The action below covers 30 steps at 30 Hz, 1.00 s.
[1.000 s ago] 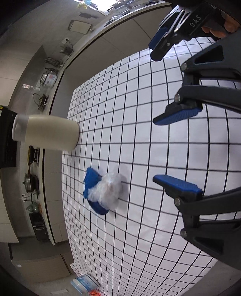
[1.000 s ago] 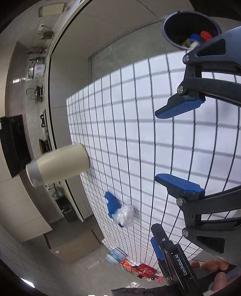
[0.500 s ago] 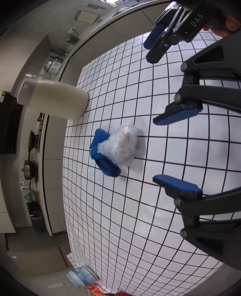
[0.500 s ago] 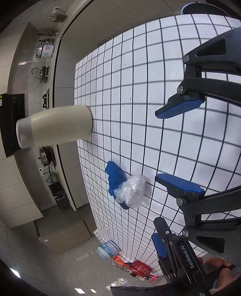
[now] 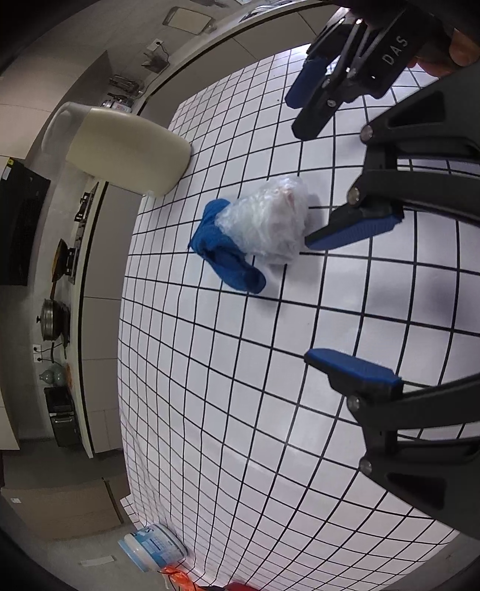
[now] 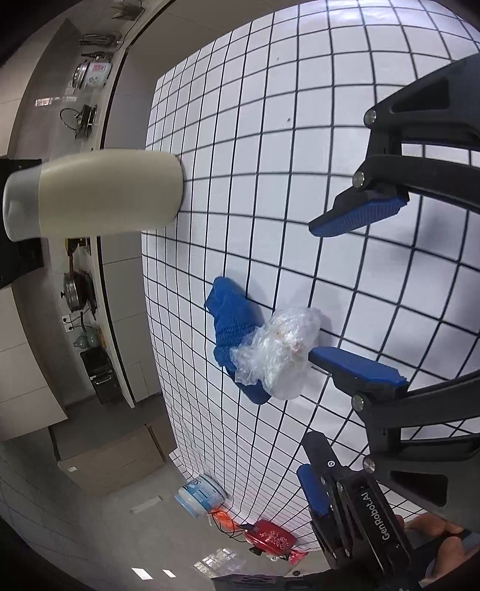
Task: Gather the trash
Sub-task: 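Move both tools back over the table toward the blue towel and clear bag, then grasp the clear plastic bag with right tool while left tool grasps the blue towel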
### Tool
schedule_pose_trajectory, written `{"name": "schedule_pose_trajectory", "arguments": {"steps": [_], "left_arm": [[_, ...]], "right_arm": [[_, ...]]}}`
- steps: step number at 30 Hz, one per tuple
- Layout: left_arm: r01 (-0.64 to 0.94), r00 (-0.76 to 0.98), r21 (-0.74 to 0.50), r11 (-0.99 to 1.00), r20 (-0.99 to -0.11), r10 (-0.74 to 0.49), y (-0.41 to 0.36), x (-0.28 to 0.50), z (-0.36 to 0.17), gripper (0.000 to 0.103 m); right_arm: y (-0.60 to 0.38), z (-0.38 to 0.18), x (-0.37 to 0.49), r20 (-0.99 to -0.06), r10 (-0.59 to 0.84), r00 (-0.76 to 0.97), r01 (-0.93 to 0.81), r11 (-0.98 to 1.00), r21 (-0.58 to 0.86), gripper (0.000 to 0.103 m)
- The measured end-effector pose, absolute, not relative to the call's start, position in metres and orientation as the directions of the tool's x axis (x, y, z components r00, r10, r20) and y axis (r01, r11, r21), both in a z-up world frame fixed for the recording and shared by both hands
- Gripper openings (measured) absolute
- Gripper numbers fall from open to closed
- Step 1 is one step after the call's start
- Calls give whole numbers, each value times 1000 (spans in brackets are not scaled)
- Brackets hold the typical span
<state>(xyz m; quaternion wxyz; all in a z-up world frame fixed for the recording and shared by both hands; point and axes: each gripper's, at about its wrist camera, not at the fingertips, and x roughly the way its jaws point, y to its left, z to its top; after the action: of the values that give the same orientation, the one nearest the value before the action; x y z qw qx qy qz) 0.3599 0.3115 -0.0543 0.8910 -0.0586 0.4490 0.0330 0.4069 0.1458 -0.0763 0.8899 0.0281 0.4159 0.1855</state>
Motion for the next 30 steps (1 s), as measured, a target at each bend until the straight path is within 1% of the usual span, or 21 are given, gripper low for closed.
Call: {"name": "schedule_pose_trajectory", "arguments": {"steps": [7, 19, 22, 24, 25, 27, 30], "left_arm": [[-132, 591, -85, 988, -807, 10, 331, 370, -61, 57], [-156, 590, -100, 983, -808, 11, 350, 378, -69, 57], [-147, 590, -99, 984, -808, 7, 348, 379, -70, 57], [-140, 589, -101, 985, -808, 1, 346, 379, -71, 57], [-136, 588, -105, 985, -809, -5, 344, 380, -71, 57], [-121, 589, -110, 987, -808, -18, 340, 382, -71, 57], [-98, 597, -110, 989, -802, -30, 332, 384, -68, 57]], "right_arm": [[178, -85, 425, -732, 391, 558, -356, 910, 214, 64], [219, -110, 447, -759, 400, 513, -400, 894, 201, 64], [219, -112, 447, -753, 405, 519, -408, 891, 198, 63], [218, -113, 446, -745, 408, 528, -414, 890, 194, 42], [217, -113, 445, -746, 408, 526, -418, 888, 191, 41], [214, -112, 442, -744, 408, 529, -424, 886, 185, 34], [206, -110, 438, -736, 410, 539, -419, 888, 188, 29]]}}
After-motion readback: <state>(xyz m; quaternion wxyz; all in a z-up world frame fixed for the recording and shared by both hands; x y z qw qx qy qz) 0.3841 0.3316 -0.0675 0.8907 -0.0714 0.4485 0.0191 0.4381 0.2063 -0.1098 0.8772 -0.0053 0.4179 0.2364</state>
